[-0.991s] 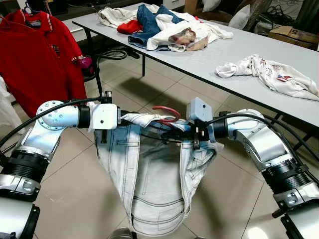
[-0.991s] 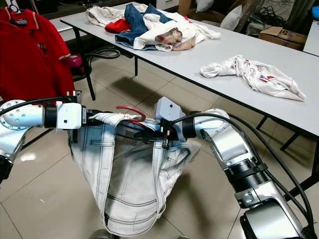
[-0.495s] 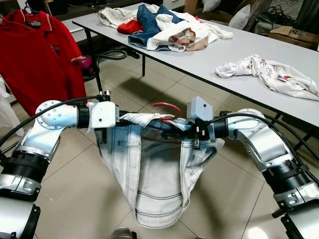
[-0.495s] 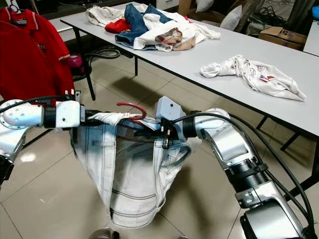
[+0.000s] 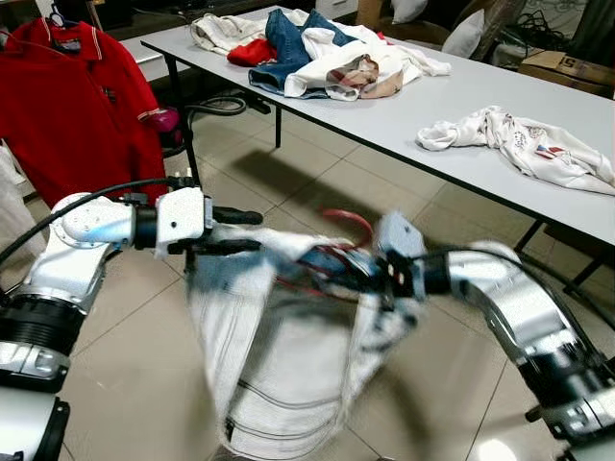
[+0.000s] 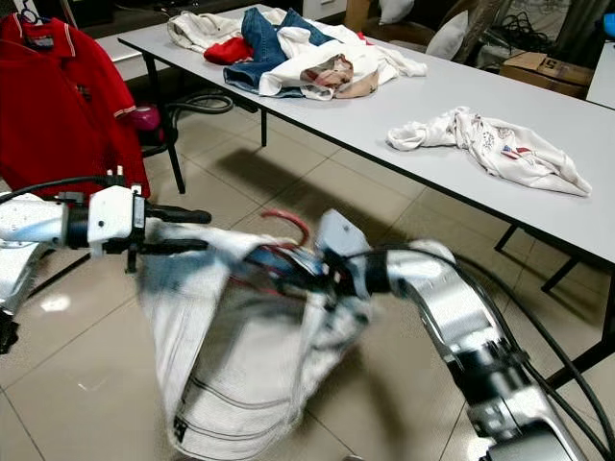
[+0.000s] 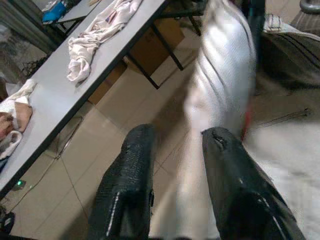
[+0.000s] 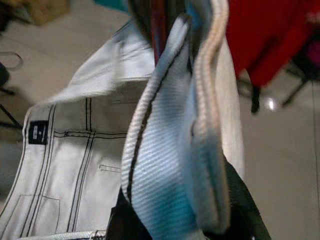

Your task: Hang hanger

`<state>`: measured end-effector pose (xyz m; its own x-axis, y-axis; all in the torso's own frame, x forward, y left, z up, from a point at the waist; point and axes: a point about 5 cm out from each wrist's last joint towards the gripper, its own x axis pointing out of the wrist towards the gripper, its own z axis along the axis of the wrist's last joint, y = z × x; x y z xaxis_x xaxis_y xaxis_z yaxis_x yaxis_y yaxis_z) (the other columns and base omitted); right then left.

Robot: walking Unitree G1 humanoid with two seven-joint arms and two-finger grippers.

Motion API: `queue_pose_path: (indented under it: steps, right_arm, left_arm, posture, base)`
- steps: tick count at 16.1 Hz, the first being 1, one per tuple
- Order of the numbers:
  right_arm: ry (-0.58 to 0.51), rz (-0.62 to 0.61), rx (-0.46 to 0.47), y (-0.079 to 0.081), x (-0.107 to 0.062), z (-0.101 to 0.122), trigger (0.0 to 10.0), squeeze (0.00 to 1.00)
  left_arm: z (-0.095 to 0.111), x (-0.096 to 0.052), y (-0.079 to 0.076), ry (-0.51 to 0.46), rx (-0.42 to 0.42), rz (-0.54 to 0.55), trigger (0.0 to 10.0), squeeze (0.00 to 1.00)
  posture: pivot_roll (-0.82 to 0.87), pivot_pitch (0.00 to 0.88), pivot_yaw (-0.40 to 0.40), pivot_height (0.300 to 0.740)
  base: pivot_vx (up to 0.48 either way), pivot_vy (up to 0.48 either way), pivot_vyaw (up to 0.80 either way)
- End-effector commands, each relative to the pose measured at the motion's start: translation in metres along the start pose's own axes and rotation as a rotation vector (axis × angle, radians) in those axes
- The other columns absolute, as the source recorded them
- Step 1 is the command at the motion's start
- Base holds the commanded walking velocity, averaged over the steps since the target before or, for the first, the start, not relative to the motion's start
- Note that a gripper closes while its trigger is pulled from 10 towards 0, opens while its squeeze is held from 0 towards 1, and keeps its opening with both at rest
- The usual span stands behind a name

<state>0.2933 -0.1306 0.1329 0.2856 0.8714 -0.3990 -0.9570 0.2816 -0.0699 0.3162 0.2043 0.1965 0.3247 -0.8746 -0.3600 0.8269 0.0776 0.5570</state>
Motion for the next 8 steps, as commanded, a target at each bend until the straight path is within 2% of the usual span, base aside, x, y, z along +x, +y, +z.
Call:
queue_pose_path:
  steps: [1, 2, 4, 5, 6, 8]
  right_arm:
    - [-0.003, -0.040, 0.006, -0.004, -0.008, 0.000, 0.0, 0.00]
    - [-0.002, -0.053, 0.016, -0.005, -0.010, -0.001, 0.0, 0.00]
    - [-0.018, -0.093, 0.045, -0.003, -0.014, -0.007, 0.0, 0.00]
    - [-0.031, -0.144, 0.075, -0.001, -0.013, -0.012, 0.0, 0.00]
    - [-0.055, -0.215, 0.114, 0.002, -0.011, -0.018, 0.0, 0.00]
    - [-0.104, -0.350, 0.212, 0.004, -0.007, -0.026, 0.0, 0.00]
  left_arm:
    - [0.006, -0.004, 0.006, -0.002, 0.038, 0.009, 10.0, 1.00]
    - [0.005, -0.004, 0.006, -0.001, 0.036, 0.011, 10.0, 1.00]
    - [0.004, -0.003, 0.012, -0.039, -0.046, 0.119, 10.0, 1.00]
    - [-0.003, -0.003, 0.009, -0.036, -0.139, 0.157, 10.0, 1.00]
    - [-0.012, -0.003, 0.004, -0.060, -0.256, 0.242, 10.0, 1.00]
    - [-0.025, -0.004, -0.006, -0.073, -0.411, 0.398, 10.0, 1.00]
  posture:
    - [-0.06, 0.000, 0.007, 0.740]
    - [-0.06, 0.000, 0.013, 0.740]
    - [-0.06, 0.000, 0.021, 0.740]
    - [-0.06, 0.000, 0.032, 0.740]
    - [-0.07, 0.000, 0.045, 0.740]
    - [-0.07, 0.000, 0.058, 0.740]
  base:
    - [0.000, 0.000, 0.00]
    - [0.000, 0.000, 0.00]
    - [0.000, 0.000, 0.00]
    - [0.000, 0.000, 0.00]
    - [0.000, 0.000, 0.00]
    - [0.000, 0.000, 0.00]
